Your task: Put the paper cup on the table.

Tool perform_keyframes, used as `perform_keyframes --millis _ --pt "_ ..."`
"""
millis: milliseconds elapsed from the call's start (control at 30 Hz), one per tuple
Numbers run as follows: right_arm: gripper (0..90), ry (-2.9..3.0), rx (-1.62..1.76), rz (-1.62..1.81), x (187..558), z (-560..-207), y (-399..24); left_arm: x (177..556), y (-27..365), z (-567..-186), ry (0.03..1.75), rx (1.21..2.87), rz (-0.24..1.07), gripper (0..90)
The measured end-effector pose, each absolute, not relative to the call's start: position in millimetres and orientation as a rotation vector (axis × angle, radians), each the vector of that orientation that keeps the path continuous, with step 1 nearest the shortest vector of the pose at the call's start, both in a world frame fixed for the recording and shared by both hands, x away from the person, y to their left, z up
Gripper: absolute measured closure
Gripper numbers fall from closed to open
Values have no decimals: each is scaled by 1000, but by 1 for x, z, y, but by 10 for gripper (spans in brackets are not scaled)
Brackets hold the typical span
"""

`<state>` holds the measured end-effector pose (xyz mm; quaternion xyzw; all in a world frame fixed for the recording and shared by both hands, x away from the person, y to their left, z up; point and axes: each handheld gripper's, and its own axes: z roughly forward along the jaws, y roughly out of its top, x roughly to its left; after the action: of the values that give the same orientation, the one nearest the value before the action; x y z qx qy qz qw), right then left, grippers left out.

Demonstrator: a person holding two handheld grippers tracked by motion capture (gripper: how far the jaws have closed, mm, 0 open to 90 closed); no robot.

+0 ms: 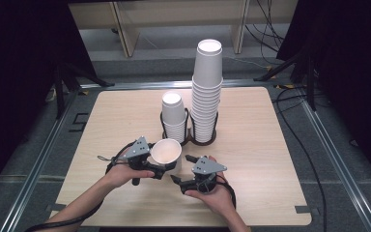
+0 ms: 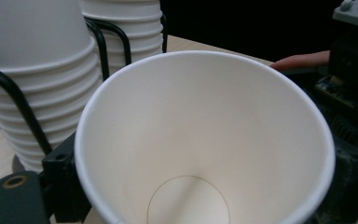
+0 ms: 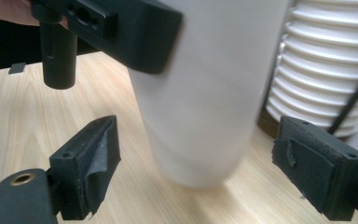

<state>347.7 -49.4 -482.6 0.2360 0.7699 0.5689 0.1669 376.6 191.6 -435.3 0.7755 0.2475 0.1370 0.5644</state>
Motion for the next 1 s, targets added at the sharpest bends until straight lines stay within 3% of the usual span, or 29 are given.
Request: perform_keyframes --millis 467,1000 --pt "148 2076 878 1639 343 -482 -97 380 202 -445 634 1814 396 121" --pt "149 1967 926 1629 344 -475 -116 388 196 -459 673 1830 446 123"
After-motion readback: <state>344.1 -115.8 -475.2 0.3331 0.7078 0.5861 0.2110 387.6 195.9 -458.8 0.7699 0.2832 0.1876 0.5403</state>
